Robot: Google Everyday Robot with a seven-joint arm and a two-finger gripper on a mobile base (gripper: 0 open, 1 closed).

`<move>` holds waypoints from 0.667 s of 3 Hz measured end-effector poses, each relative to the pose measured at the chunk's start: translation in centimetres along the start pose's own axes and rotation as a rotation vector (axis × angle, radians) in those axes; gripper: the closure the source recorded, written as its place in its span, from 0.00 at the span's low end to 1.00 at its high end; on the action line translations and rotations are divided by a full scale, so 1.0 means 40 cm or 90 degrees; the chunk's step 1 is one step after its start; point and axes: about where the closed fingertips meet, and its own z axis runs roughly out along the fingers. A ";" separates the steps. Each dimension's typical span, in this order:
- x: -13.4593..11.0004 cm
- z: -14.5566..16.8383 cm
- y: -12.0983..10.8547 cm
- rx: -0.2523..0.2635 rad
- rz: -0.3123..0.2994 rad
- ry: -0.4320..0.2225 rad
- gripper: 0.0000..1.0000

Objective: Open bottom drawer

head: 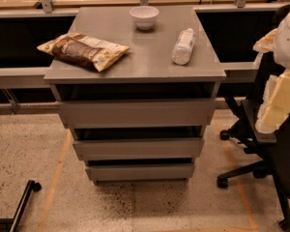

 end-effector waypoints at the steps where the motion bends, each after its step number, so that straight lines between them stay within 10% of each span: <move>1: -0.001 -0.001 0.000 0.001 0.000 -0.001 0.00; 2: -0.001 0.031 -0.004 -0.001 0.001 -0.022 0.00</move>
Offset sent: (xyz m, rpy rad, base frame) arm 0.0137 0.0029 -0.0352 0.0854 0.0045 0.0214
